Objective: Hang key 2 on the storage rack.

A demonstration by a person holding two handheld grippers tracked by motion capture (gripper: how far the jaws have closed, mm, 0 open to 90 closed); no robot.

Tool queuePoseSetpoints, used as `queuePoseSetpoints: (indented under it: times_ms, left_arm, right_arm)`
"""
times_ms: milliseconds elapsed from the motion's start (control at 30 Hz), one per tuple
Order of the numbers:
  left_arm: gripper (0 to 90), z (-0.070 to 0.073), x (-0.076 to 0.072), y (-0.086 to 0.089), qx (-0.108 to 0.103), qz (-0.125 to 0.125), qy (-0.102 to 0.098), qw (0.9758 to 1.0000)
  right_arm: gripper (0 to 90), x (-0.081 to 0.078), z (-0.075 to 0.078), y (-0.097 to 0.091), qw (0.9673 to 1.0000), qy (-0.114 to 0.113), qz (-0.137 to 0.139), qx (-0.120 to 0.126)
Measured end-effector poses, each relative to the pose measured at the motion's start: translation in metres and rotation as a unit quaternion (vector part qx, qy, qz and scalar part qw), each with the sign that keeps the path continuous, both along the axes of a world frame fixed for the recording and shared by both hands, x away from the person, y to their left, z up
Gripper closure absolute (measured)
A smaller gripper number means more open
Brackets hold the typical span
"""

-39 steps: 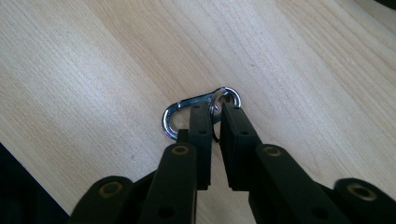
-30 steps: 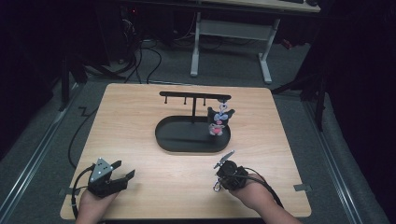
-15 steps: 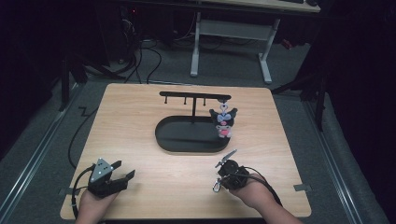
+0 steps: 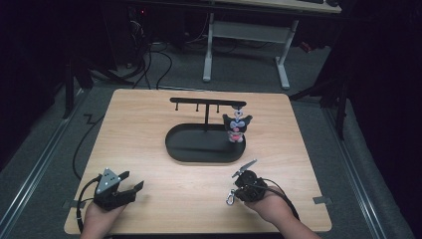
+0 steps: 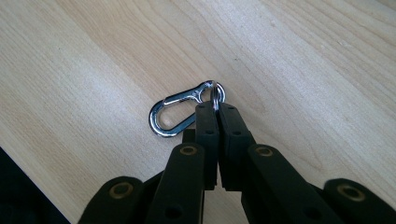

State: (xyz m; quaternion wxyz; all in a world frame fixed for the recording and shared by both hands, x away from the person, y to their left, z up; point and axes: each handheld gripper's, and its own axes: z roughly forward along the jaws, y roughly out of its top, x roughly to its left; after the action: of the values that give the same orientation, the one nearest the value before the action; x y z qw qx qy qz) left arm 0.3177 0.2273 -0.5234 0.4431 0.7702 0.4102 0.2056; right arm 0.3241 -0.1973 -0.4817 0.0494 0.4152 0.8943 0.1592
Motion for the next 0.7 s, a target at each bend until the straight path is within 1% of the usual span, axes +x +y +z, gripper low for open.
queuePoseSetpoints:
  times_ms: [33, 167, 200, 300, 367, 433, 467, 500, 567, 633, 700]
  left_arm:
    - [33.2, 0.000, 0.000, 0.000, 0.000, 0.000, 0.000, 1.0000]
    - [33.2, 0.000, 0.000, 0.000, 0.000, 0.000, 0.001, 1.0000]
    - [33.2, 0.000, 0.000, 0.000, 0.000, 0.000, 0.001, 1.0000]
    - [33.2, 0.000, 0.000, 0.001, -0.001, 0.001, 0.001, 1.0000]
    - [33.2, 0.000, 0.000, 0.001, -0.001, 0.001, 0.001, 1.0000]
    - [33.2, 0.000, 0.000, 0.001, -0.002, 0.002, 0.000, 1.0000]
    - [33.2, 0.000, 0.000, 0.001, -0.002, 0.001, 0.001, 1.0000]
    - [33.2, 0.000, 0.000, 0.001, -0.002, 0.001, 0.001, 1.0000]
    - [33.2, -0.001, 0.000, 0.001, -0.002, 0.002, 0.000, 1.0000]
    - [33.2, -0.001, 0.000, 0.000, -0.001, 0.001, 0.001, 1.0000]
    - [33.2, 0.000, 0.000, 0.000, -0.002, 0.000, 0.000, 1.0000]
  right_arm:
    - [88.7, 0.000, 0.000, 0.000, 1.0000, 0.000, -0.002, 0.005]
    - [88.6, -0.001, -0.001, 0.002, 1.0000, -0.003, 0.000, 0.009]
    - [88.8, 0.000, -0.002, 0.002, 0.9999, -0.004, 0.006, 0.012]
    - [89.2, 0.001, -0.002, 0.001, 0.9999, -0.001, 0.004, 0.015]
    - [89.4, 0.001, -0.001, 0.002, 0.9999, -0.001, 0.007, 0.008]
    - [89.4, 0.001, 0.001, 0.002, 0.9999, -0.001, 0.007, 0.011]
    - [89.5, 0.001, 0.005, 0.002, 0.9999, -0.002, 0.008, 0.010]
    - [89.5, 0.002, 0.007, 0.002, 0.9998, 0.001, 0.007, 0.016]
    - [89.4, 0.002, 0.010, 0.002, 0.9998, 0.004, 0.007, 0.018]
    - [89.4, 0.002, 0.017, 0.001, 0.9997, -0.002, 0.010, 0.020]
    - [89.4, 0.004, 0.025, -0.001, 0.9995, -0.006, 0.009, 0.028]
